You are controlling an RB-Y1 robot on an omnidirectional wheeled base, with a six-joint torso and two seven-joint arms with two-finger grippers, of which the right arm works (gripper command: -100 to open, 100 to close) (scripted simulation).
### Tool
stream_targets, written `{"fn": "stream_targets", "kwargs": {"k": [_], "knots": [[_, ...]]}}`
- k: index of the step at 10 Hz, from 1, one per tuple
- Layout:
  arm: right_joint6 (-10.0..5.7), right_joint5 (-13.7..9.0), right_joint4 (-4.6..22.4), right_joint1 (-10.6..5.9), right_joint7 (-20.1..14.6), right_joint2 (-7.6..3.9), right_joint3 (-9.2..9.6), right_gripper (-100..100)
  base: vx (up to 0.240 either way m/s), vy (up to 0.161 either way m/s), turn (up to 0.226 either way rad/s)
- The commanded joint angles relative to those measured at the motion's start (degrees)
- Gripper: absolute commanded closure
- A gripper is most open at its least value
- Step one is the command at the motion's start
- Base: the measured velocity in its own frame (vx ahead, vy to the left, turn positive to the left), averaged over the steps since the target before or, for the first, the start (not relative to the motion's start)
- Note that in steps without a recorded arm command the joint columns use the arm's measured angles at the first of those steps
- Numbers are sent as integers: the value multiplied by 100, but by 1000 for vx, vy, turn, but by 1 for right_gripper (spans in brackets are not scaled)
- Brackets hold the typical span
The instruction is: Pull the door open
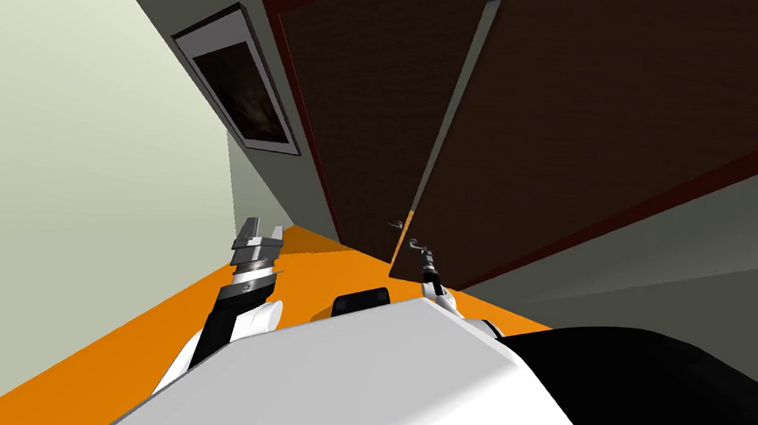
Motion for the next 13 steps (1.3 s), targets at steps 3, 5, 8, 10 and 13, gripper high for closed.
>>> {"fn": "stream_targets", "kwargs": {"k": [3,5,8,10,13], "knots": [[-112,45,143,-79,-61,-28,75,100,-67,-15,47],[-204,123,139,-43,-195,-79,202,100,-163,-16,91],[-315,238,106,18,-369,-134,393,100,-206,-9,92],[-389,314,84,59,-484,-170,519,100,-213,-44,103],[-360,339,-16,148,-549,-243,546,100,-176,-36,69]]}}
